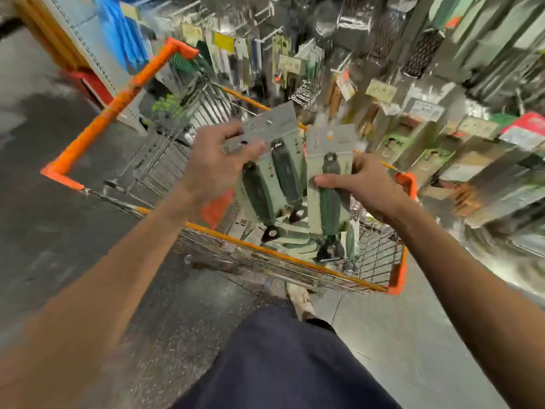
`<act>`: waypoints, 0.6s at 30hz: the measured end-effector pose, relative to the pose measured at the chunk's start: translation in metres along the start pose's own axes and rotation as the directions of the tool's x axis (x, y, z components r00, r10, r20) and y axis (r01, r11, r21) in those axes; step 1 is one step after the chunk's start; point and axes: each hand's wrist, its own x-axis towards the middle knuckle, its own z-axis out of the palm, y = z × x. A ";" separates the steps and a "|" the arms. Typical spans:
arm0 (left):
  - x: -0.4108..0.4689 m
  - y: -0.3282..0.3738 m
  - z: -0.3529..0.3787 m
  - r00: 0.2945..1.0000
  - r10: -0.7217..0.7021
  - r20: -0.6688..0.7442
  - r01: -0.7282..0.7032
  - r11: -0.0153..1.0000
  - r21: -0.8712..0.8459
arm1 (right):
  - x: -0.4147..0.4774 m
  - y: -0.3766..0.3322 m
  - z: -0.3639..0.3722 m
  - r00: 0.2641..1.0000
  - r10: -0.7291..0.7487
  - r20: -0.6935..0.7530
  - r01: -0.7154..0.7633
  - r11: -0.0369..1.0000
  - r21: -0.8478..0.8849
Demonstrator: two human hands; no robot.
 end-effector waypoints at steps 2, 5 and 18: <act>-0.017 0.034 -0.020 0.997 0.069 0.021 -0.070 0.996 0.056 | -0.029 -0.029 0.016 0.996 -0.081 0.024 0.080 0.997 0.008; -0.042 0.080 -0.042 0.986 0.132 0.103 -0.140 0.988 0.073 | -0.070 -0.059 0.035 0.984 -0.180 0.014 0.179 0.982 0.060; -0.097 0.179 -0.013 0.987 0.136 0.082 -0.104 0.946 -0.308 | -0.196 -0.096 0.028 0.965 -0.261 -0.032 0.261 0.931 0.255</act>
